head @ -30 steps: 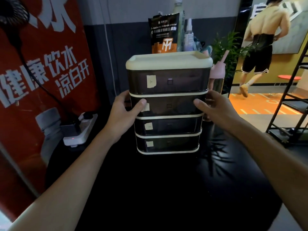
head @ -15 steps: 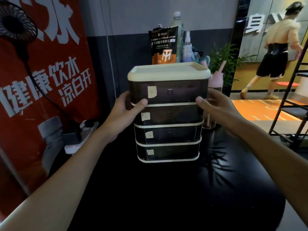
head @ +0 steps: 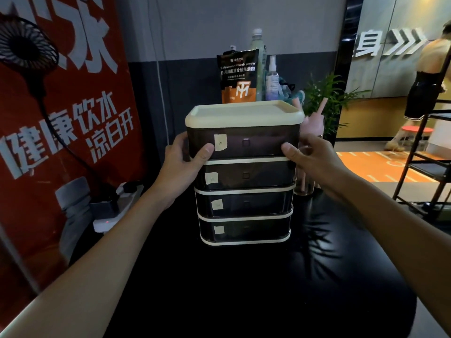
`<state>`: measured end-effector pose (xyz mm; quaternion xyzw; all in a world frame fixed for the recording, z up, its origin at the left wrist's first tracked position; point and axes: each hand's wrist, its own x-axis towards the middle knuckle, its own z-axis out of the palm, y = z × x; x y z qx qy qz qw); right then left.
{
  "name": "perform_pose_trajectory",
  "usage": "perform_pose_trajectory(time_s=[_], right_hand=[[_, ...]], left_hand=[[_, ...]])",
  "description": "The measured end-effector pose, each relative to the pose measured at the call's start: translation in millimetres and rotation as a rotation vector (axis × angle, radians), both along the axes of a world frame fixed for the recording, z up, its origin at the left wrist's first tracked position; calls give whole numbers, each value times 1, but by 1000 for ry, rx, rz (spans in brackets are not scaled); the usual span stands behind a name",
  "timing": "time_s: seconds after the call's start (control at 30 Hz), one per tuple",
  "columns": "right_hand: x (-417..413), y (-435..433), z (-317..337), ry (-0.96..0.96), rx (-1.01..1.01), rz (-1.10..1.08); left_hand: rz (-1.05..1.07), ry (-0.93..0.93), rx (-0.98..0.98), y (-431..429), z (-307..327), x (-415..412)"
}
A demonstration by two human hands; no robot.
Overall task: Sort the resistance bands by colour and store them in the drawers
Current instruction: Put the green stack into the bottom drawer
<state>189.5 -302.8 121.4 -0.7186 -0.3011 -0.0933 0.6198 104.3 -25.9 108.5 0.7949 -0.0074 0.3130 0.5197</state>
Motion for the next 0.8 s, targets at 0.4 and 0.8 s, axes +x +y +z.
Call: perform_pose_trajectory(time_s=[0.4,0.8], right_hand=[[-3,25,3,37,-127,73],[1,98,12,75,-133,120]], left_hand=[[158,16,80,20,-1,-29],[199,121,32,71,14,-48]])
